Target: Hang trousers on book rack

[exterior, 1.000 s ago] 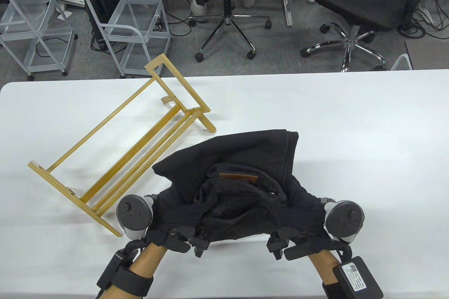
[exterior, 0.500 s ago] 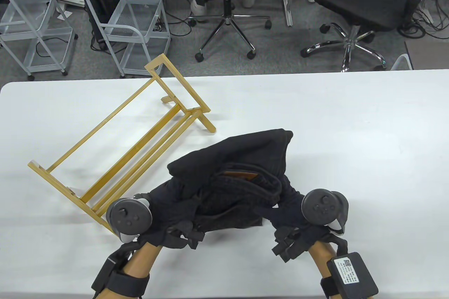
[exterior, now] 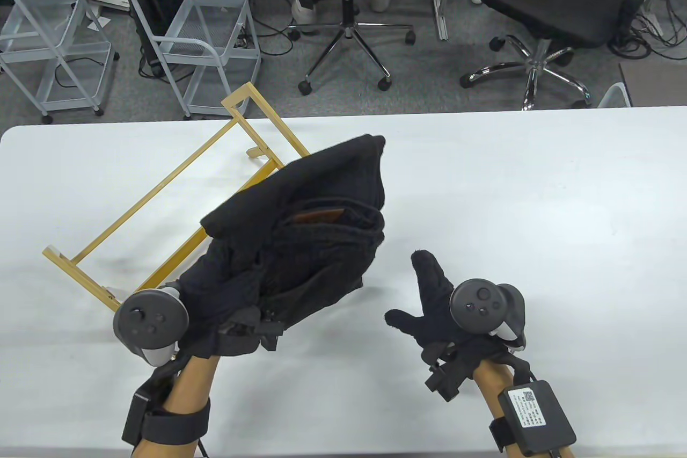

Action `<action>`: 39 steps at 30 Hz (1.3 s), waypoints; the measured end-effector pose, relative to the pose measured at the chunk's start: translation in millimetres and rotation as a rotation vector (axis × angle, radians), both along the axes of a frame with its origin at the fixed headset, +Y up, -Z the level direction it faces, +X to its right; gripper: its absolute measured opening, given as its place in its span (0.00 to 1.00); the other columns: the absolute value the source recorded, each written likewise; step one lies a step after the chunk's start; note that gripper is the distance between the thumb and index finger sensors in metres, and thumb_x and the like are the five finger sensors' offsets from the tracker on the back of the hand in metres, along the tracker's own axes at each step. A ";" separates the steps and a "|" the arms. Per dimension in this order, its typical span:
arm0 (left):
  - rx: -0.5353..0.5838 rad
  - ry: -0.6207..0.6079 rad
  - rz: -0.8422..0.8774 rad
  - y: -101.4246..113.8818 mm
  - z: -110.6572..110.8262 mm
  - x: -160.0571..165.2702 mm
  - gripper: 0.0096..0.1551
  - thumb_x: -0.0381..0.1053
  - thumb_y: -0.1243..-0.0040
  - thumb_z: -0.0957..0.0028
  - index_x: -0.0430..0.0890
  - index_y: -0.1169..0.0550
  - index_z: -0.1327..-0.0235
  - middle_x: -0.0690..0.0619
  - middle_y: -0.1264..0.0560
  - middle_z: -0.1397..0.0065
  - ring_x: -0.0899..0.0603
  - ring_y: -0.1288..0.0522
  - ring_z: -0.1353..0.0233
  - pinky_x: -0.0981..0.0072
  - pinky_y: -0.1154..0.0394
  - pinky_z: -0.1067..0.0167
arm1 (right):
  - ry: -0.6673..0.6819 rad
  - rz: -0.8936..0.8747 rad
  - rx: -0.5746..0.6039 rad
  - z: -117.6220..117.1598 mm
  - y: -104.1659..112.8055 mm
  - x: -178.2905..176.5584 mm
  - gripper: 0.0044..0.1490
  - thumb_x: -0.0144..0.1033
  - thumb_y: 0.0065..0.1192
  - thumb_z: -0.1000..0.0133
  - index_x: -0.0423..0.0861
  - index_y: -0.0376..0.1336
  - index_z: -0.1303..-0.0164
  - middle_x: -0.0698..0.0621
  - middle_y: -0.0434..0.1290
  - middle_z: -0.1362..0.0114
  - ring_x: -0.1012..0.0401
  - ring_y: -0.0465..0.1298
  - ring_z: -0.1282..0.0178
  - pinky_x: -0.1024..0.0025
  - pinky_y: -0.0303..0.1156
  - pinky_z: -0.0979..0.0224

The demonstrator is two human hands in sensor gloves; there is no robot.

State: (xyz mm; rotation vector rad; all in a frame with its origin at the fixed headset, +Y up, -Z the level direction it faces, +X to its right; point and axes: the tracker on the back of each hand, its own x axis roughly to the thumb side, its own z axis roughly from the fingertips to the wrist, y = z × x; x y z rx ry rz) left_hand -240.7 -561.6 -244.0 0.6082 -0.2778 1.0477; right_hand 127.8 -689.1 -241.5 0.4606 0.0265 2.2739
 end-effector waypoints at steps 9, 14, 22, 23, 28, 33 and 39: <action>-0.024 0.123 0.039 15.7 -20.9 -43.8 0.34 0.47 0.23 0.59 0.57 0.28 0.39 0.43 0.16 0.43 0.40 0.06 0.59 0.43 0.13 0.51 | -0.008 -0.009 -0.016 -5.2 -1.7 0.7 0.68 0.61 0.63 0.54 0.33 0.31 0.28 0.29 0.40 0.19 0.30 0.57 0.24 0.24 0.53 0.33; -0.064 0.176 0.041 18.7 -36.1 -62.1 0.34 0.47 0.23 0.59 0.57 0.28 0.40 0.43 0.16 0.43 0.40 0.06 0.59 0.43 0.13 0.51 | 0.001 0.005 -0.019 -6.6 -3.1 -1.6 0.68 0.61 0.63 0.54 0.33 0.31 0.28 0.29 0.40 0.19 0.31 0.57 0.24 0.24 0.53 0.33; -0.157 0.222 0.131 15.7 -62.3 -86.4 0.34 0.47 0.23 0.59 0.57 0.28 0.40 0.43 0.16 0.43 0.40 0.06 0.59 0.43 0.13 0.51 | -0.004 0.015 -0.032 -8.2 -3.8 -0.3 0.68 0.61 0.63 0.54 0.33 0.32 0.27 0.29 0.40 0.20 0.31 0.58 0.24 0.25 0.54 0.33; -0.170 0.228 0.144 15.3 -65.3 -88.4 0.34 0.47 0.23 0.59 0.57 0.28 0.39 0.43 0.16 0.43 0.39 0.06 0.59 0.43 0.13 0.51 | -0.005 0.015 -0.033 -8.2 -3.8 0.0 0.68 0.60 0.63 0.54 0.33 0.32 0.27 0.29 0.40 0.20 0.31 0.58 0.24 0.25 0.54 0.33; -0.226 0.286 0.152 9.4 -82.4 -95.3 0.34 0.47 0.24 0.58 0.57 0.28 0.39 0.43 0.16 0.43 0.39 0.07 0.59 0.43 0.13 0.51 | -0.001 0.026 -0.049 -8.0 -3.9 1.5 0.67 0.60 0.63 0.54 0.33 0.32 0.27 0.29 0.39 0.20 0.30 0.59 0.25 0.25 0.55 0.33; -0.281 0.345 0.131 -3.4 -96.5 -101.1 0.33 0.47 0.24 0.58 0.57 0.28 0.39 0.43 0.16 0.43 0.39 0.06 0.59 0.43 0.13 0.51 | 0.000 0.034 -0.055 -6.6 -4.1 3.4 0.67 0.60 0.63 0.53 0.33 0.32 0.27 0.29 0.40 0.20 0.31 0.60 0.26 0.25 0.56 0.34; -0.340 0.403 0.145 -18.3 -111.0 -109.0 0.33 0.47 0.24 0.58 0.56 0.28 0.39 0.43 0.16 0.42 0.39 0.07 0.58 0.42 0.13 0.51 | -0.003 0.039 -0.072 -6.4 -5.0 5.8 0.67 0.60 0.62 0.53 0.33 0.32 0.27 0.28 0.39 0.20 0.31 0.60 0.26 0.25 0.56 0.34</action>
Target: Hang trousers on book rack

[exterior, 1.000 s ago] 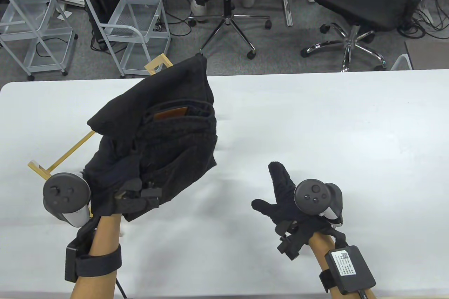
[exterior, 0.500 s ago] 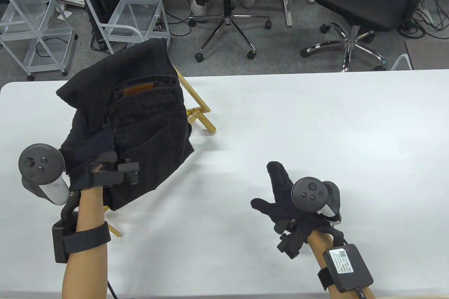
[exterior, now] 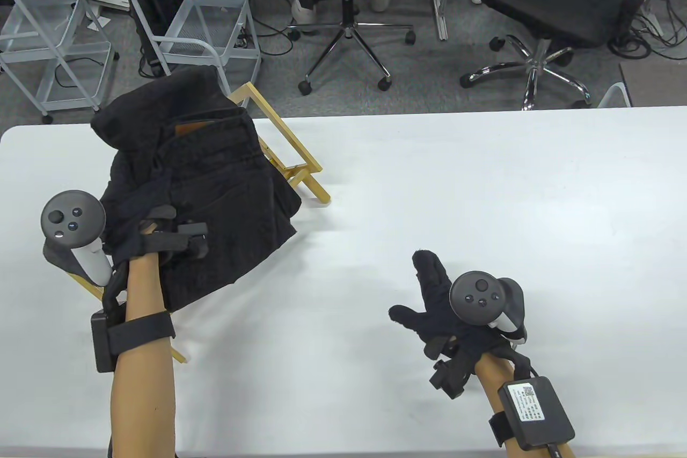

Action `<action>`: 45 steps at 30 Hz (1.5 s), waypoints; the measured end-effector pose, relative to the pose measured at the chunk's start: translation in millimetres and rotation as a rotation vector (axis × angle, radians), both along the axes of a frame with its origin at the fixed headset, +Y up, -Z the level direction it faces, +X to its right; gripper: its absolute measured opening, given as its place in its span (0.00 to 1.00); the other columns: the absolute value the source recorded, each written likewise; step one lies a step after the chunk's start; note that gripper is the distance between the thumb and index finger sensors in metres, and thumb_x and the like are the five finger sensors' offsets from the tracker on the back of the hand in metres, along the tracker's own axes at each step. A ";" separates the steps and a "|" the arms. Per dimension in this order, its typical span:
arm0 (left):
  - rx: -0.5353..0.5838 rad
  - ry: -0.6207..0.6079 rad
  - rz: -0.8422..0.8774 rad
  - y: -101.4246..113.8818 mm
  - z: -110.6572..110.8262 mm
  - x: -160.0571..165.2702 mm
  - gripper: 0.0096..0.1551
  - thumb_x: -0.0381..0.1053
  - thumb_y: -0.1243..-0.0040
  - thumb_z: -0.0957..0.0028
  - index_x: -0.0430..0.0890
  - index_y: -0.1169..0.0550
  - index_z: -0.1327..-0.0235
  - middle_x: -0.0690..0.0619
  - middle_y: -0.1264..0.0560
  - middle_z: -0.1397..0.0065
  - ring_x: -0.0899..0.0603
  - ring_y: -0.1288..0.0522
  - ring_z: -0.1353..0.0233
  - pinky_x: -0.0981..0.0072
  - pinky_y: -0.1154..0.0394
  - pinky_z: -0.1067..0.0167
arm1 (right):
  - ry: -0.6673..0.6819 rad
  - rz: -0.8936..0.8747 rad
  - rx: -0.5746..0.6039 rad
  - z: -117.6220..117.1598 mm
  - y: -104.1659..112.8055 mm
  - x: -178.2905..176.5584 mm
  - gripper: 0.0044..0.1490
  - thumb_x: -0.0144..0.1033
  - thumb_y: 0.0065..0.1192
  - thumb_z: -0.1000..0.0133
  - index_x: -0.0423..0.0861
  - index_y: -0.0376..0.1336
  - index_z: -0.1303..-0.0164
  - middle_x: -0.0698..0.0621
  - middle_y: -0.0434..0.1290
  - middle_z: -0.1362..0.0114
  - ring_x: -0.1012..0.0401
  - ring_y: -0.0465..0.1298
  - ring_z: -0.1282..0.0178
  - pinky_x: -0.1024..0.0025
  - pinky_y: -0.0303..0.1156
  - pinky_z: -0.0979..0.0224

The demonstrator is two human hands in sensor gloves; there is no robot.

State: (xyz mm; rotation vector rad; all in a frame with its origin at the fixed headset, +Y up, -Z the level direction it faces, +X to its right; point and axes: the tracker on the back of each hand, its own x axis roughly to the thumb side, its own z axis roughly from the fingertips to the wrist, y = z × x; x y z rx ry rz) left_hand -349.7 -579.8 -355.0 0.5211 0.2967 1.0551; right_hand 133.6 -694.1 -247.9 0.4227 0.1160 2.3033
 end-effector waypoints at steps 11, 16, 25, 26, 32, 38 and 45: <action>-0.126 0.114 -0.106 -20.7 -17.4 -9.9 0.34 0.47 0.25 0.56 0.57 0.29 0.38 0.45 0.17 0.40 0.40 0.07 0.52 0.42 0.17 0.45 | 0.038 0.025 -0.053 -0.6 -3.4 -2.6 0.66 0.60 0.62 0.53 0.33 0.33 0.27 0.29 0.39 0.20 0.31 0.60 0.26 0.25 0.56 0.34; -0.150 0.171 -0.286 -30.0 -22.8 -0.7 0.34 0.48 0.26 0.56 0.58 0.30 0.37 0.47 0.18 0.38 0.40 0.08 0.48 0.42 0.18 0.42 | 0.061 0.028 -0.060 -0.2 -4.4 -5.5 0.66 0.60 0.62 0.53 0.34 0.33 0.27 0.29 0.39 0.20 0.31 0.60 0.25 0.25 0.56 0.33; -0.227 0.236 -0.416 -39.7 -29.1 7.1 0.34 0.48 0.25 0.56 0.56 0.30 0.37 0.50 0.21 0.33 0.39 0.14 0.37 0.33 0.30 0.32 | 0.067 0.028 -0.072 -1.3 -4.4 -5.5 0.66 0.60 0.61 0.53 0.34 0.32 0.27 0.29 0.38 0.19 0.31 0.59 0.25 0.25 0.55 0.33; -0.249 0.247 -0.443 -40.3 -29.6 7.4 0.35 0.48 0.25 0.56 0.56 0.30 0.37 0.50 0.21 0.32 0.38 0.15 0.36 0.32 0.32 0.32 | 0.073 0.037 -0.077 -1.1 -5.4 -6.8 0.66 0.60 0.61 0.53 0.34 0.32 0.27 0.29 0.39 0.20 0.31 0.59 0.25 0.25 0.55 0.33; -0.391 0.290 -0.538 -47.0 -31.2 7.0 0.38 0.49 0.22 0.60 0.55 0.30 0.36 0.51 0.30 0.23 0.34 0.32 0.20 0.27 0.45 0.28 | 0.099 0.056 -0.094 -1.0 -4.3 -11.5 0.66 0.61 0.61 0.52 0.34 0.32 0.27 0.29 0.38 0.19 0.30 0.58 0.25 0.25 0.54 0.33; -0.621 0.308 -0.579 -54.1 -36.3 6.2 0.42 0.49 0.23 0.59 0.51 0.33 0.32 0.47 0.37 0.19 0.31 0.47 0.16 0.26 0.56 0.28 | 0.089 0.049 -0.085 -1.0 -2.8 -9.9 0.66 0.61 0.61 0.52 0.34 0.32 0.27 0.29 0.38 0.19 0.30 0.58 0.24 0.25 0.54 0.33; -0.825 0.297 -0.551 -47.6 -35.5 4.0 0.53 0.59 0.28 0.57 0.45 0.43 0.25 0.42 0.46 0.15 0.29 0.57 0.15 0.26 0.64 0.30 | 0.098 0.060 -0.091 -0.9 -3.6 -11.1 0.66 0.61 0.61 0.52 0.34 0.32 0.26 0.29 0.37 0.20 0.30 0.57 0.24 0.24 0.53 0.33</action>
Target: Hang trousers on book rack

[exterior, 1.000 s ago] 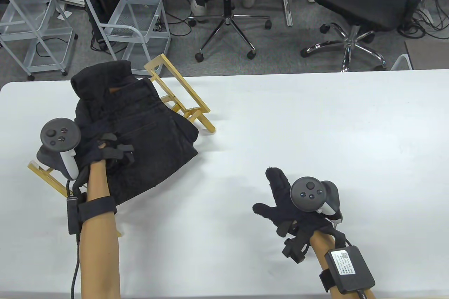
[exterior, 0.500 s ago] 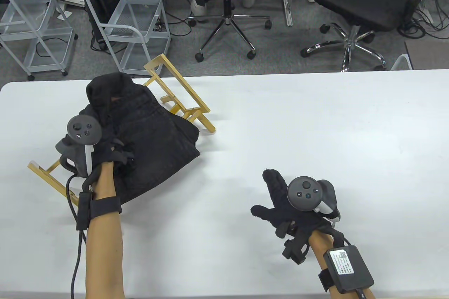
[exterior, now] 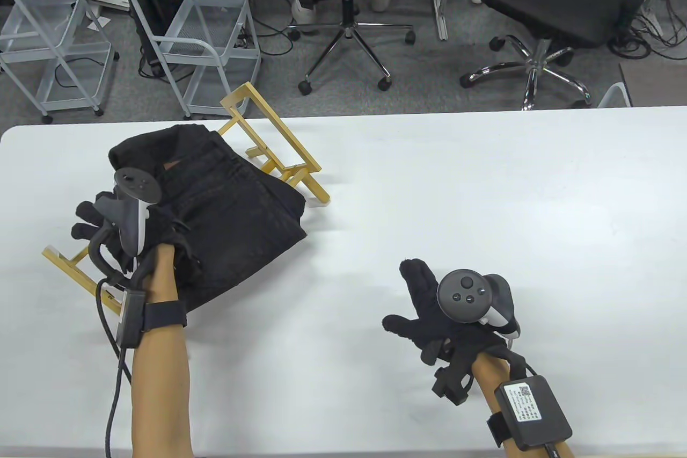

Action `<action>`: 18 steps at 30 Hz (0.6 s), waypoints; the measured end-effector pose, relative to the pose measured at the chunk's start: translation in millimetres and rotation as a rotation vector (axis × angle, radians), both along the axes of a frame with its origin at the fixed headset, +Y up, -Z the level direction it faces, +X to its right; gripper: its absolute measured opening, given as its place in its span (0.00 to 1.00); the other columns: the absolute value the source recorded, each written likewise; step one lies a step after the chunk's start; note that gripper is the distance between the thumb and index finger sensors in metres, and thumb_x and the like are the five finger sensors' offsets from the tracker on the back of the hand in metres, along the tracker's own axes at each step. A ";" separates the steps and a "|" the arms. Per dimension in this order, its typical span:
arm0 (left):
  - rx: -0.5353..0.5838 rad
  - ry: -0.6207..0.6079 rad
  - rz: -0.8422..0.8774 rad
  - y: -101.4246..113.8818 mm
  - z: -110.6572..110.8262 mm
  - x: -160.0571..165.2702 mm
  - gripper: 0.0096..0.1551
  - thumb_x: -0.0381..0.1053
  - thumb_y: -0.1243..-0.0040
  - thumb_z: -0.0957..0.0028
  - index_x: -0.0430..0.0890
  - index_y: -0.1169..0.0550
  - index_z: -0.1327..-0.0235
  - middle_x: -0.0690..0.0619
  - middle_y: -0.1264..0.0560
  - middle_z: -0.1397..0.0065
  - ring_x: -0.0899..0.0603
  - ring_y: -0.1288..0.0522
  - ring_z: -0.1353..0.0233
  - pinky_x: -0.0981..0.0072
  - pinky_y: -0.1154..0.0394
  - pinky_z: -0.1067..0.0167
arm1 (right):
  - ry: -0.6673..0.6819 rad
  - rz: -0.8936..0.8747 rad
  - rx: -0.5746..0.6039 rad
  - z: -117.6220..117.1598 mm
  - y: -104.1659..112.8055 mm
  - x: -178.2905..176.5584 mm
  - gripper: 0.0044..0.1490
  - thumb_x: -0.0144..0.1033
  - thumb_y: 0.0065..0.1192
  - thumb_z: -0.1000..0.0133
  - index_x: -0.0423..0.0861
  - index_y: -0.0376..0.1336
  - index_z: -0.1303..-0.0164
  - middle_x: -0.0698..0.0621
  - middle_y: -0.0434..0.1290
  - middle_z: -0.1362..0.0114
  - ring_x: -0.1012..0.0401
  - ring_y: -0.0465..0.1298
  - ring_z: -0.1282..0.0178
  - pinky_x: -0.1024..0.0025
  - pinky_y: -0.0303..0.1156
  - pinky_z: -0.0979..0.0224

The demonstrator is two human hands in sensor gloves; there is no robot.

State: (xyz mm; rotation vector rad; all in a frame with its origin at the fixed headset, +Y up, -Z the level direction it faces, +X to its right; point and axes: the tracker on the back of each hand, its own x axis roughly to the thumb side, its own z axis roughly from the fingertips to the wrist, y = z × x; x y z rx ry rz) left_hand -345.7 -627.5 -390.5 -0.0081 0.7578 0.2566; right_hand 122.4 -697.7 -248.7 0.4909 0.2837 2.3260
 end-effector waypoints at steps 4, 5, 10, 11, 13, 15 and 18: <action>0.013 -0.031 0.155 4.5 6.4 -4.6 0.55 0.61 0.31 0.55 0.43 0.47 0.24 0.40 0.50 0.15 0.29 0.62 0.16 0.27 0.67 0.30 | -0.001 -0.007 0.001 -0.2 -0.1 0.6 0.66 0.61 0.61 0.52 0.34 0.32 0.26 0.29 0.37 0.20 0.30 0.57 0.24 0.24 0.53 0.33; 0.018 -0.037 0.166 5.3 8.4 -5.3 0.56 0.62 0.31 0.56 0.43 0.47 0.24 0.40 0.51 0.15 0.28 0.62 0.17 0.27 0.67 0.31 | 0.000 -0.005 0.002 -0.1 -0.3 0.3 0.66 0.61 0.61 0.52 0.34 0.32 0.26 0.29 0.37 0.20 0.30 0.57 0.24 0.24 0.53 0.33; 0.060 -0.050 0.168 15.1 25.6 -1.5 0.57 0.63 0.31 0.56 0.44 0.49 0.24 0.40 0.52 0.15 0.29 0.64 0.17 0.28 0.69 0.32 | 0.001 0.003 0.013 0.3 -0.1 -0.2 0.67 0.61 0.61 0.53 0.33 0.31 0.27 0.29 0.37 0.20 0.30 0.56 0.24 0.24 0.52 0.33; 0.082 -0.067 0.167 18.8 30.0 0.8 0.57 0.63 0.31 0.56 0.44 0.48 0.24 0.40 0.52 0.15 0.29 0.64 0.17 0.28 0.69 0.32 | -0.005 -0.001 0.018 0.2 0.2 0.5 0.67 0.61 0.61 0.53 0.33 0.31 0.27 0.29 0.37 0.20 0.30 0.56 0.24 0.24 0.52 0.33; 0.114 -0.107 0.166 26.2 38.1 6.0 0.57 0.63 0.31 0.56 0.45 0.48 0.24 0.40 0.52 0.15 0.29 0.64 0.17 0.28 0.69 0.32 | -0.012 -0.005 0.025 0.3 1.0 1.5 0.67 0.61 0.61 0.53 0.33 0.31 0.27 0.29 0.38 0.20 0.30 0.55 0.24 0.24 0.51 0.33; 0.153 -0.153 0.159 34.6 48.0 13.0 0.57 0.64 0.32 0.57 0.45 0.48 0.24 0.41 0.52 0.15 0.29 0.64 0.17 0.28 0.69 0.32 | -0.019 -0.008 0.033 0.4 1.7 2.6 0.67 0.61 0.61 0.53 0.33 0.32 0.27 0.29 0.38 0.20 0.30 0.55 0.24 0.24 0.51 0.33; 0.246 -0.240 0.149 48.0 66.4 27.5 0.56 0.65 0.32 0.57 0.45 0.47 0.24 0.41 0.52 0.15 0.29 0.64 0.17 0.28 0.69 0.32 | -0.030 -0.007 0.043 0.6 2.2 3.9 0.67 0.61 0.61 0.53 0.33 0.32 0.27 0.29 0.38 0.20 0.30 0.55 0.23 0.24 0.51 0.33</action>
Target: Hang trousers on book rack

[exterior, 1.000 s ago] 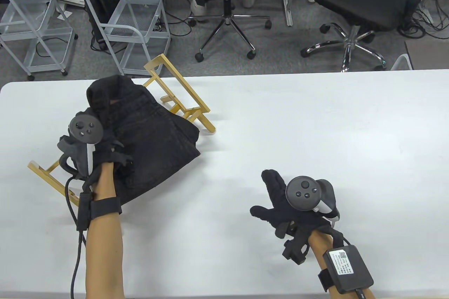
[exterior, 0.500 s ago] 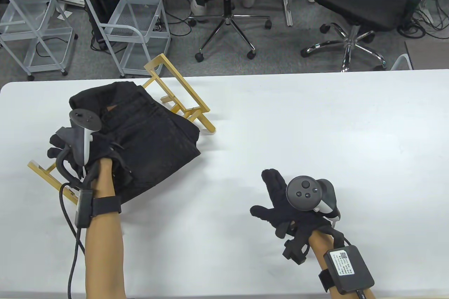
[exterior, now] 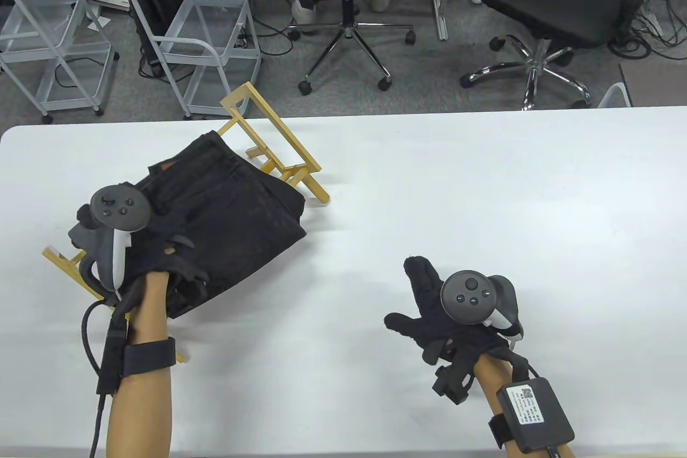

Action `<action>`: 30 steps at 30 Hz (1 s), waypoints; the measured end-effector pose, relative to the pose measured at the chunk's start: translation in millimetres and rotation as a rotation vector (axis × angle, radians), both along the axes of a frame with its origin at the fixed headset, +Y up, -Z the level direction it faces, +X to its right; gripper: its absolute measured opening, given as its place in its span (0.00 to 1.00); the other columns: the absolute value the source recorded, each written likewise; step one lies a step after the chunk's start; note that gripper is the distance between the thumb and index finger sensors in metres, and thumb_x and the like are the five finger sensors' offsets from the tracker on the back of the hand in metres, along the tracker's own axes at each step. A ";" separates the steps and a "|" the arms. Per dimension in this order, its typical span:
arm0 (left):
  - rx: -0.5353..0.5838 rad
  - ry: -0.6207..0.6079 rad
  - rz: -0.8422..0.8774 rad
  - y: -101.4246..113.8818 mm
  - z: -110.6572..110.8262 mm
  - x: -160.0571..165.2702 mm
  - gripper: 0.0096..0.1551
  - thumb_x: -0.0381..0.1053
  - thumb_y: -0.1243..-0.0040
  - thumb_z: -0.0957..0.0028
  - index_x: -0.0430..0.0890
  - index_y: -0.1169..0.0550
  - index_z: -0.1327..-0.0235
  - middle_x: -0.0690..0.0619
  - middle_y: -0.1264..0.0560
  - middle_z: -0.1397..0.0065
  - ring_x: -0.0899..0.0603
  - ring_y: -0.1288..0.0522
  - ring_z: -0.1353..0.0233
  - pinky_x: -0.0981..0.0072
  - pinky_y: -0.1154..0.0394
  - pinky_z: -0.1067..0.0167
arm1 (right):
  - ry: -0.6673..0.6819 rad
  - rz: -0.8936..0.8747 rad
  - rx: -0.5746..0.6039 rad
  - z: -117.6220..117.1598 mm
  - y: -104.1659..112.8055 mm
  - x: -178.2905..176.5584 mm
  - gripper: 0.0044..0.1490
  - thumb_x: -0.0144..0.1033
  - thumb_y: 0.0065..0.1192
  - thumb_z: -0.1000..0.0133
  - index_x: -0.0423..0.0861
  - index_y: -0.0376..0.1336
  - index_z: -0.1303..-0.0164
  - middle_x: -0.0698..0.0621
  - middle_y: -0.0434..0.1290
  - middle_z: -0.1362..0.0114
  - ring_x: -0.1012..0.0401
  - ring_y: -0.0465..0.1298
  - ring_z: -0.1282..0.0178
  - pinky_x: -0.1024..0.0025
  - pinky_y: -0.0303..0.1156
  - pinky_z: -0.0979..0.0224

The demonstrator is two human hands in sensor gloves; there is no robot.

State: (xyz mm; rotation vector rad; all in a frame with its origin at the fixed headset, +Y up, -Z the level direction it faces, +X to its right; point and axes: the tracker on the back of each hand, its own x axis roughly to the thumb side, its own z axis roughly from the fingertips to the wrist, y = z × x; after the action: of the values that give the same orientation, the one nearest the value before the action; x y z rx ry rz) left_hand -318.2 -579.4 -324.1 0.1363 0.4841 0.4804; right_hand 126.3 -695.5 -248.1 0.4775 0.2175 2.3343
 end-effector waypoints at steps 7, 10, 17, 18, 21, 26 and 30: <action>0.225 -0.233 -0.052 19.2 49.0 44.5 0.56 0.68 0.34 0.59 0.47 0.46 0.25 0.42 0.49 0.15 0.30 0.62 0.16 0.28 0.68 0.32 | -0.028 -0.014 0.060 4.1 7.0 1.9 0.67 0.62 0.61 0.53 0.33 0.33 0.27 0.29 0.39 0.19 0.29 0.52 0.23 0.23 0.48 0.33; 0.210 -0.370 -0.063 12.4 65.3 70.1 0.56 0.70 0.37 0.59 0.48 0.46 0.24 0.42 0.50 0.15 0.30 0.62 0.16 0.28 0.67 0.31 | -0.027 -0.003 0.085 7.4 10.6 -0.2 0.67 0.62 0.61 0.53 0.34 0.33 0.26 0.29 0.39 0.19 0.29 0.50 0.23 0.23 0.47 0.33; 0.229 -0.707 -0.281 -31.2 93.3 142.6 0.54 0.71 0.40 0.58 0.49 0.46 0.25 0.43 0.49 0.15 0.30 0.60 0.15 0.27 0.66 0.31 | -0.045 0.059 0.177 13.4 15.2 -9.6 0.69 0.65 0.61 0.55 0.34 0.33 0.26 0.29 0.37 0.19 0.29 0.47 0.22 0.21 0.43 0.34; 0.232 -0.730 -0.313 -38.4 96.8 151.4 0.54 0.71 0.41 0.59 0.50 0.46 0.25 0.44 0.49 0.15 0.31 0.59 0.15 0.27 0.65 0.31 | -0.039 0.064 0.190 13.0 15.8 -11.0 0.69 0.66 0.61 0.55 0.34 0.33 0.26 0.29 0.37 0.19 0.29 0.47 0.22 0.21 0.42 0.34; 0.250 -0.816 -0.295 -61.1 101.7 170.5 0.53 0.71 0.40 0.60 0.50 0.44 0.25 0.46 0.46 0.15 0.31 0.57 0.15 0.27 0.64 0.31 | -0.037 0.071 0.220 11.8 15.3 -14.0 0.69 0.66 0.60 0.56 0.35 0.33 0.26 0.30 0.37 0.19 0.29 0.46 0.22 0.21 0.41 0.34; 0.140 -0.906 -0.182 -85.6 96.3 182.1 0.54 0.72 0.41 0.60 0.50 0.45 0.25 0.46 0.46 0.15 0.32 0.57 0.15 0.27 0.64 0.30 | -0.009 0.153 0.263 16.0 12.8 -23.4 0.69 0.67 0.61 0.57 0.36 0.35 0.25 0.30 0.37 0.19 0.29 0.46 0.22 0.20 0.39 0.34; 0.080 -0.924 -0.179 -100.9 90.8 183.8 0.54 0.73 0.41 0.61 0.49 0.43 0.25 0.45 0.44 0.16 0.31 0.55 0.15 0.27 0.63 0.30 | -0.027 0.319 0.367 17.3 12.5 -27.1 0.69 0.70 0.58 0.58 0.37 0.36 0.25 0.31 0.38 0.18 0.29 0.46 0.22 0.20 0.40 0.34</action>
State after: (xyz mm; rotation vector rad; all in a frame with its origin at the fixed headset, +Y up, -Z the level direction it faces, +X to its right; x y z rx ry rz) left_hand -134.4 -680.4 -233.3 0.0230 -0.4495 0.3397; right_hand 99.2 -683.1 -230.8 0.6250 -0.1659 2.7051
